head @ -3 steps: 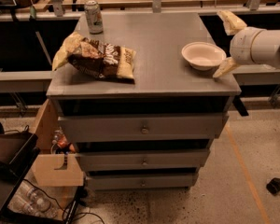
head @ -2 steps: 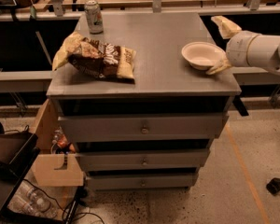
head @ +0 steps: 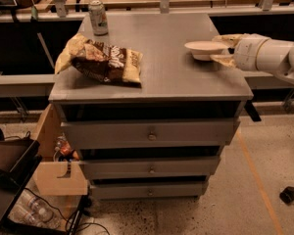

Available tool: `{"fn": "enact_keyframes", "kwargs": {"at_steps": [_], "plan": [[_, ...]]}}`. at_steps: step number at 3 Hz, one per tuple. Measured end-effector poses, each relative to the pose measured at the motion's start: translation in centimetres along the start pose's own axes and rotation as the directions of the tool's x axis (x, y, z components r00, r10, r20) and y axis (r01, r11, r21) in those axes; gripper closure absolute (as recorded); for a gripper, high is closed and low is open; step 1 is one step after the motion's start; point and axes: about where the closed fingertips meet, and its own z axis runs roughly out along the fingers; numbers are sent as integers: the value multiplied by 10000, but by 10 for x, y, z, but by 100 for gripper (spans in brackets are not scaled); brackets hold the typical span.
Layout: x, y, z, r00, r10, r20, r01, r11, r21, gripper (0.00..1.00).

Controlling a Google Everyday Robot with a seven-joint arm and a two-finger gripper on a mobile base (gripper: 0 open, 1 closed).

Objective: Move paper bowl near 7up can

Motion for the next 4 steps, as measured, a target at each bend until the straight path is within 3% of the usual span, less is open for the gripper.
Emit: {"fn": "enact_keyframes", "kwargs": {"at_steps": [1, 2, 3, 4], "plan": [[-2, 1, 2, 10000, 1, 42, -1, 10000, -10, 85], [-4, 1, 4, 10000, 3, 85, -3, 10000, -23, 100], [-4, 1, 5, 10000, 3, 87, -3, 10000, -23, 100], [-5, -13, 17, 9988, -146, 466, 149, 9999, -53, 100]]}}
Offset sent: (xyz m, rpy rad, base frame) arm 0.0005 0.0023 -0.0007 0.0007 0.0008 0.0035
